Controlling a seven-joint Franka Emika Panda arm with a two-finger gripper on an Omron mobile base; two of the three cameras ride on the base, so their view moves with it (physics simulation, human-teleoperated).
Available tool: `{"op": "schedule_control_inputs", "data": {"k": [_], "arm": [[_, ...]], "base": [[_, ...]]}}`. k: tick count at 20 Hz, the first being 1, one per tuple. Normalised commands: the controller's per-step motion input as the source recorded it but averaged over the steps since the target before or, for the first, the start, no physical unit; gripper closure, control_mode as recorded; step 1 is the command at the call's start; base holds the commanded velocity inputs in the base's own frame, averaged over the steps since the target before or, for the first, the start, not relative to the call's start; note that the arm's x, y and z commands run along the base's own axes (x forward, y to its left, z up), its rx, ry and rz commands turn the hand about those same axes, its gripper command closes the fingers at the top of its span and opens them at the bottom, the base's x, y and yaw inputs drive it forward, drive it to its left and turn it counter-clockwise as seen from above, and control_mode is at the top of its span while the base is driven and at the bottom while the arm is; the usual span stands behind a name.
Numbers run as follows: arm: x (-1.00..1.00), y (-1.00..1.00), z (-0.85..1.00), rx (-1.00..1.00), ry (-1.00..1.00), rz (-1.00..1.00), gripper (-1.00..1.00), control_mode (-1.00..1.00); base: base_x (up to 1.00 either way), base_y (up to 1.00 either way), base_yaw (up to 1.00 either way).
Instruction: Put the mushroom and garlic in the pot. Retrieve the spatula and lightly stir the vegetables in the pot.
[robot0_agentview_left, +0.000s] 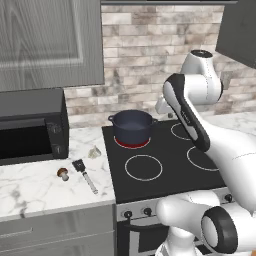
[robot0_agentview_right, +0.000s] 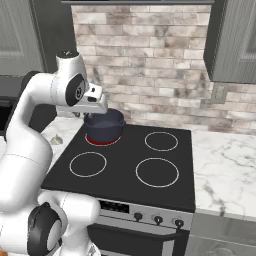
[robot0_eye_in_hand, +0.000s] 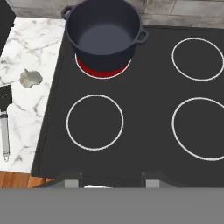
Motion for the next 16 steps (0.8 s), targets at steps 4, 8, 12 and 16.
{"op": "schedule_control_inputs", "data": {"k": [4,8,12,16], "arm": [[-0.06,0.0,0.0,0.0,0.0,0.01,-1.0,-1.0],[-0.56,0.19,0.0,0.0,-0.02,0.17,-1.0,-1.0],[-0.52,0.35,-0.04,0.0,-0.02,0.24,-1.0,-1.0],[-0.47,0.53,-0.1,0.0,-0.01,0.16,-1.0,-1.0]], "base": [[0.0,0.0,0.0],[0.0,0.0,0.0],[0.0,0.0,0.0],[0.0,0.0,0.0]]}}
